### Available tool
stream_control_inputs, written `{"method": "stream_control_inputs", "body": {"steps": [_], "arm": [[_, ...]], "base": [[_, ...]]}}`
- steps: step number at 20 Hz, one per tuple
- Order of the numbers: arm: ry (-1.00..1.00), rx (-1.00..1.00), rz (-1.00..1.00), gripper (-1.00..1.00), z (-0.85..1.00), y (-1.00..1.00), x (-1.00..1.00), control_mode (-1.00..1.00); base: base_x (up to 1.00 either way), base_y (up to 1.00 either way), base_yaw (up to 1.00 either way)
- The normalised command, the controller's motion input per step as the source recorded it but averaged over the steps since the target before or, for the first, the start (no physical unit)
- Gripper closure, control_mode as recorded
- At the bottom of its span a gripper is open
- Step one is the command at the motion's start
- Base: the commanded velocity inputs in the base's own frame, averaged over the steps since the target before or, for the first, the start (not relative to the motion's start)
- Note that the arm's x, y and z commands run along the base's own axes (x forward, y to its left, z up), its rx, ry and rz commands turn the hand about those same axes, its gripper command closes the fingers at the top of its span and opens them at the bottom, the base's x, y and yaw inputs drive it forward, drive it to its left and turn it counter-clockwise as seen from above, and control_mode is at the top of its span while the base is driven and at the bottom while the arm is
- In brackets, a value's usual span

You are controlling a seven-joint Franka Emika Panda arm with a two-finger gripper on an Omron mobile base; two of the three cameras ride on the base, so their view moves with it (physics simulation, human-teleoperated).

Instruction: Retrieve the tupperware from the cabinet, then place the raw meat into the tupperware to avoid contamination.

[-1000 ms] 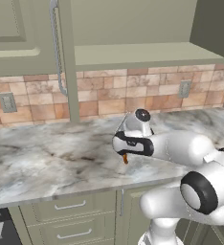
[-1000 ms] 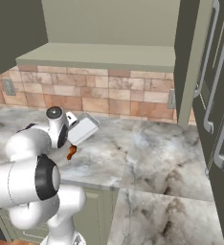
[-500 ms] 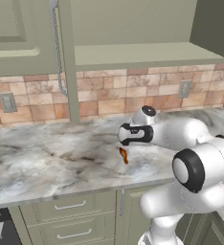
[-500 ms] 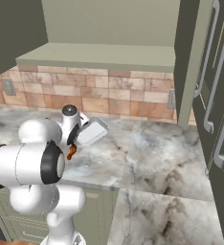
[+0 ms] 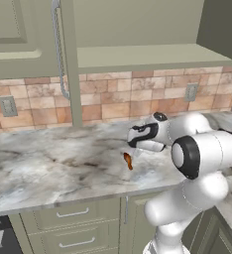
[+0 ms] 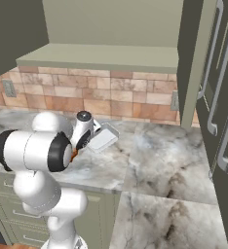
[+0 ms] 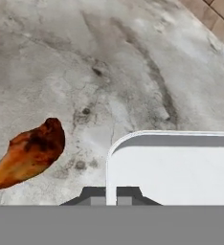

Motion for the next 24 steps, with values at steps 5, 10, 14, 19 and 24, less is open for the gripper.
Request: {"method": "stream_control_inputs", "body": {"steps": [5,10,14,19,24], "arm": [[0.02,-0.03,0.00,1.00,-0.33,-0.09,0.20,-1.00],[0.03,-0.01,0.00,1.00,-0.33,-0.07,0.16,-1.00],[0.03,0.00,0.00,1.00,-0.27,-0.08,0.08,-1.00],[0.01,0.01,0.00,1.00,-0.02,-0.03,0.01,-1.00],[0.00,0.00,0.00,-1.00,0.00,0.00,0.00,-1.00]], "base": [[0.00,0.00,0.00],[0.00,0.00,0.00],[0.00,0.00,0.00],[0.00,0.00,0.00],[0.00,0.00,0.00]]}}
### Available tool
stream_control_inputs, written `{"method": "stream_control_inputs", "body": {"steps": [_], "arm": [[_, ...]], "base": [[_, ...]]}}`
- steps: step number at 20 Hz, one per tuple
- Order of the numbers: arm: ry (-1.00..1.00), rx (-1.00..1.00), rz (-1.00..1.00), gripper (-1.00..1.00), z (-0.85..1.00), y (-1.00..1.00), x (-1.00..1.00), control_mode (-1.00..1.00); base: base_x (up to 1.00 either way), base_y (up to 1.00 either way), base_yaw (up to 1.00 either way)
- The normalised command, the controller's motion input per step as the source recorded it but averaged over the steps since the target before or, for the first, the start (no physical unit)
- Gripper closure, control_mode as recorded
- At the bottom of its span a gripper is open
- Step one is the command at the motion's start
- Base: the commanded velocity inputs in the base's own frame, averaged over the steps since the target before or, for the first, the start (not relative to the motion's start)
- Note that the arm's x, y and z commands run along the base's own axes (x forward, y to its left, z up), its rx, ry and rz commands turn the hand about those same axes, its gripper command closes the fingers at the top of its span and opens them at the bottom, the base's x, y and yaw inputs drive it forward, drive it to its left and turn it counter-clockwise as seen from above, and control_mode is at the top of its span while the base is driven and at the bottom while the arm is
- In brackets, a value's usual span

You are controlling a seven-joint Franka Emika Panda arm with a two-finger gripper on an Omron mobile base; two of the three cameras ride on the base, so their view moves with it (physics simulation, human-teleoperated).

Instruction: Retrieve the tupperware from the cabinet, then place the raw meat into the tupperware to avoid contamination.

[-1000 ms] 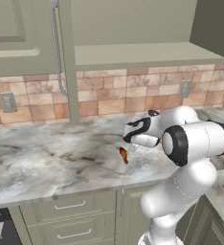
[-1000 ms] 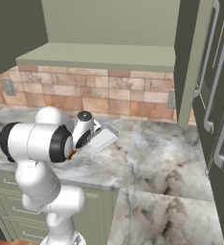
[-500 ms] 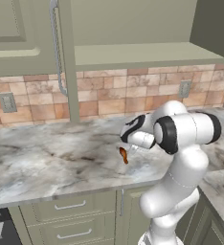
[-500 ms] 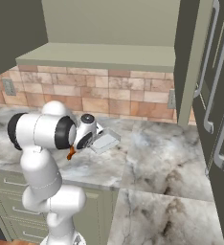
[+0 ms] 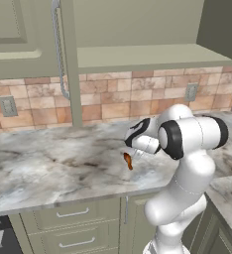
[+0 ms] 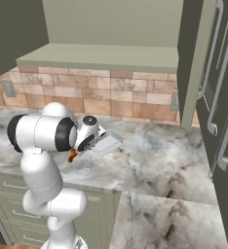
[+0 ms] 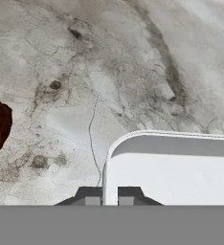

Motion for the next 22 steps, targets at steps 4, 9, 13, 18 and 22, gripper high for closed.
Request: {"method": "stream_control_inputs", "body": {"steps": [4,9,13,18,22], "arm": [[0.00,0.00,0.00,-1.00,0.04,0.00,0.00,-1.00],[0.00,0.00,-0.02,-1.00,0.19,0.00,0.00,-1.00],[0.01,0.00,-0.04,-1.00,0.26,0.01,0.00,-1.00],[0.00,0.00,-0.06,-1.00,0.28,0.13,-0.06,-1.00],[0.00,0.07,-0.08,-1.00,0.16,0.29,-0.30,-1.00]], "base": [[0.00,0.00,0.00],[0.00,0.00,0.00],[0.00,0.00,0.00],[0.00,0.00,0.00],[0.00,0.00,0.00]]}}
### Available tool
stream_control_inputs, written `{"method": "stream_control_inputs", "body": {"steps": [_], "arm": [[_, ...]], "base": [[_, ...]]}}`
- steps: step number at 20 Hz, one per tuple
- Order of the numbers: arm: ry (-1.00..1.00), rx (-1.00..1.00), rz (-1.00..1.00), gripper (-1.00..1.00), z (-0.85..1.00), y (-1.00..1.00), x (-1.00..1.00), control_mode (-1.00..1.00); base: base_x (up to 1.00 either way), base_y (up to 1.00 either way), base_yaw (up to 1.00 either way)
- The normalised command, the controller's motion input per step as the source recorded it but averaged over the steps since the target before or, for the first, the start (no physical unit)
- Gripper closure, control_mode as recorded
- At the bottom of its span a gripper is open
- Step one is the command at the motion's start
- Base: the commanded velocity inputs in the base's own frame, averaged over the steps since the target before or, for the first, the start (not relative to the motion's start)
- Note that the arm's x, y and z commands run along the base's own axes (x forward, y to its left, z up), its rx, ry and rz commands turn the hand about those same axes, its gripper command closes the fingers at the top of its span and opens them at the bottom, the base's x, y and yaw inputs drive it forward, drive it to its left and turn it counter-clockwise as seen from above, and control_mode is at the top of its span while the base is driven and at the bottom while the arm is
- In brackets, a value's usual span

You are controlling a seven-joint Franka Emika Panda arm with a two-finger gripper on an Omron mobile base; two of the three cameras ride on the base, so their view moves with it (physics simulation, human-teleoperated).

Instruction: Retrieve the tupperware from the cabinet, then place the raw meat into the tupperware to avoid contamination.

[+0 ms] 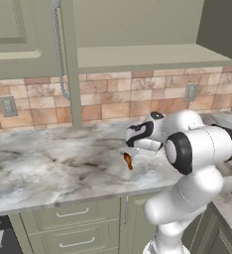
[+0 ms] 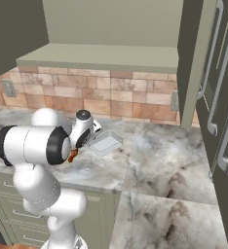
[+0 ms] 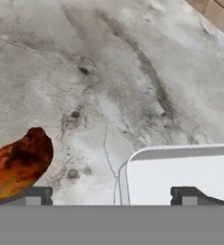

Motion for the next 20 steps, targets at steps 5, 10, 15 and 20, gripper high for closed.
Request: {"method": "stream_control_inputs", "body": {"steps": [5,10,15,20], "arm": [[-0.06,0.07,-0.11,-1.00,0.22,0.34,-0.40,-1.00],[-0.07,0.05,-0.16,-1.00,0.23,0.44,-0.33,-1.00],[-0.05,0.01,-0.15,-1.00,0.02,0.41,-0.09,-1.00],[0.00,0.01,-0.01,-1.00,0.00,-0.01,0.00,-1.00]], "base": [[0.00,0.00,0.00],[0.00,0.00,0.00],[0.00,0.00,0.00],[0.00,0.00,0.00]]}}
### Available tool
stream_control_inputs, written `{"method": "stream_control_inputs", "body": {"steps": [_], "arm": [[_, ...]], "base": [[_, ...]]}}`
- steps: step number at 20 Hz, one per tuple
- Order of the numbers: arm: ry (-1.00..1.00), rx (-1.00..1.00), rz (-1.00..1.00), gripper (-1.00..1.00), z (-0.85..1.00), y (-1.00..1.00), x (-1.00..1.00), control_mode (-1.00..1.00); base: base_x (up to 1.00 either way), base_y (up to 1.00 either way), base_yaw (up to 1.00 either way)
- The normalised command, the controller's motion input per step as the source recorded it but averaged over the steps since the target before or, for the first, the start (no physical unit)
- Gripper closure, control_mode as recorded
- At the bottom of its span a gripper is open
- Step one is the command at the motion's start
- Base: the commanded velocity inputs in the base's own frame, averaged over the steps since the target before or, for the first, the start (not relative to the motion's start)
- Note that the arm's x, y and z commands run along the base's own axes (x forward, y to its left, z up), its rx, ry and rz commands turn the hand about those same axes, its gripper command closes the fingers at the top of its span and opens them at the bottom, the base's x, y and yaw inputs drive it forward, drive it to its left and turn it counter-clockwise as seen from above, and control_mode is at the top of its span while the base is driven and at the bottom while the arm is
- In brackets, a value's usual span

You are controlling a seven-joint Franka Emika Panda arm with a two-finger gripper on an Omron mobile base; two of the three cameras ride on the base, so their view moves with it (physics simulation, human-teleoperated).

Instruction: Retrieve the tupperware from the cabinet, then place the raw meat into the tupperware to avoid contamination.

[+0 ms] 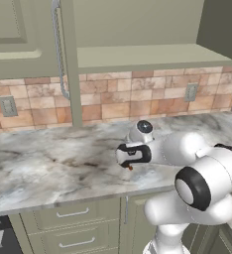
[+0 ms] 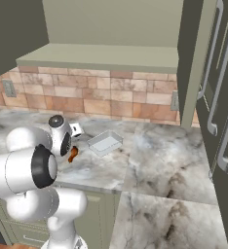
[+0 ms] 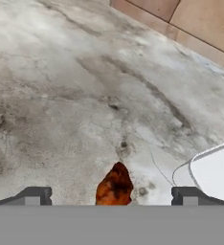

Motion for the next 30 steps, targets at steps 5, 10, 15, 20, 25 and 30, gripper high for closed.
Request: {"method": "stream_control_inputs", "body": {"steps": [5,10,15,20,25,30], "arm": [[-0.05,0.06,-0.12,-1.00,0.01,-0.02,-0.25,-1.00],[-0.06,0.03,-0.15,-1.00,0.09,0.05,-0.23,-1.00],[0.00,0.01,-0.02,-1.00,0.00,0.00,0.00,-1.00],[0.01,0.04,-0.04,-1.00,-0.01,-0.16,0.00,-1.00],[0.02,0.06,-0.05,-1.00,-0.06,-0.19,-0.01,-1.00],[0.00,0.03,-0.07,-1.00,-0.06,-0.02,-0.01,-1.00]], "base": [[0.00,0.00,0.00],[0.00,0.00,0.00],[0.00,0.00,0.00],[0.00,0.00,0.00],[0.00,0.00,0.00],[0.00,0.00,0.00]]}}
